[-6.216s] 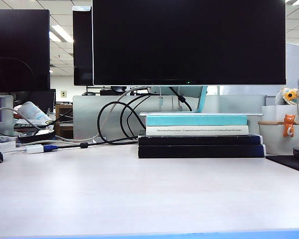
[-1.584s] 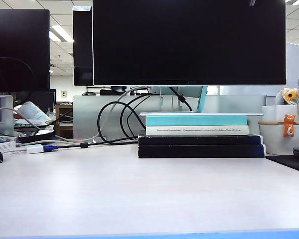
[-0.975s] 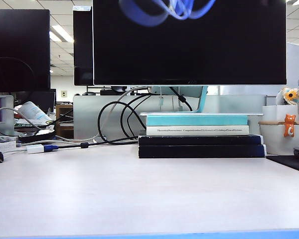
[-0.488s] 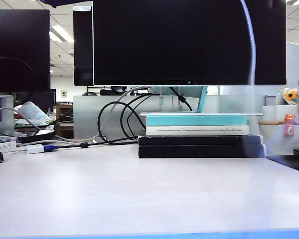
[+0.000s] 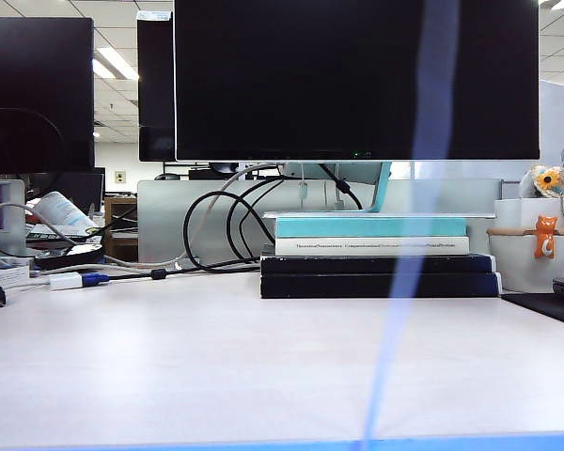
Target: Unfold the white charging cable into a straight cable.
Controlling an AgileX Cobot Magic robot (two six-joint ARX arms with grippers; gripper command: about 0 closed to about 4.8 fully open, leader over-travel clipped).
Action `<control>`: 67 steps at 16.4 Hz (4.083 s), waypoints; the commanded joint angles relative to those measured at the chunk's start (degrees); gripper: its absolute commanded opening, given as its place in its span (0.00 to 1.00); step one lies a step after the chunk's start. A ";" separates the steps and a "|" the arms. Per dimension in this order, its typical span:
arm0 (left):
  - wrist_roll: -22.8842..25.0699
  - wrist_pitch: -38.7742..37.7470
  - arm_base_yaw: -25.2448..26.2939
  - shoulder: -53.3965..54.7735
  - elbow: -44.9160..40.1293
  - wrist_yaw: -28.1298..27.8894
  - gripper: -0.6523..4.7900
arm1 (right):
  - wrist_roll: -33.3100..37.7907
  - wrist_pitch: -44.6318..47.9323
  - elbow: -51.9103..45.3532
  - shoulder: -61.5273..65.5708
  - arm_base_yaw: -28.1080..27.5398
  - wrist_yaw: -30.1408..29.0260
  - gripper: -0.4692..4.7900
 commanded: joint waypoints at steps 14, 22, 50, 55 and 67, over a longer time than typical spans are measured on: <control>-1.36 25.70 -8.66 11.82 0.22 -2.58 1.00 | 8.20 -1.60 22.14 11.67 11.72 -0.96 0.08; 6.16 13.14 -8.52 12.50 0.22 -2.75 1.00 | 8.63 -2.08 31.36 11.72 1.11 0.79 0.08; 32.89 -20.04 12.96 3.04 23.12 -14.29 0.11 | -43.36 -86.27 39.56 16.74 -14.32 0.76 0.08; 35.63 -24.35 12.96 6.67 39.60 -17.70 0.11 | -43.47 -89.18 39.58 16.68 -14.27 0.33 0.08; 37.18 -37.48 12.92 10.38 20.41 -14.73 0.11 | -52.24 -102.68 39.54 16.68 -14.38 26.75 0.08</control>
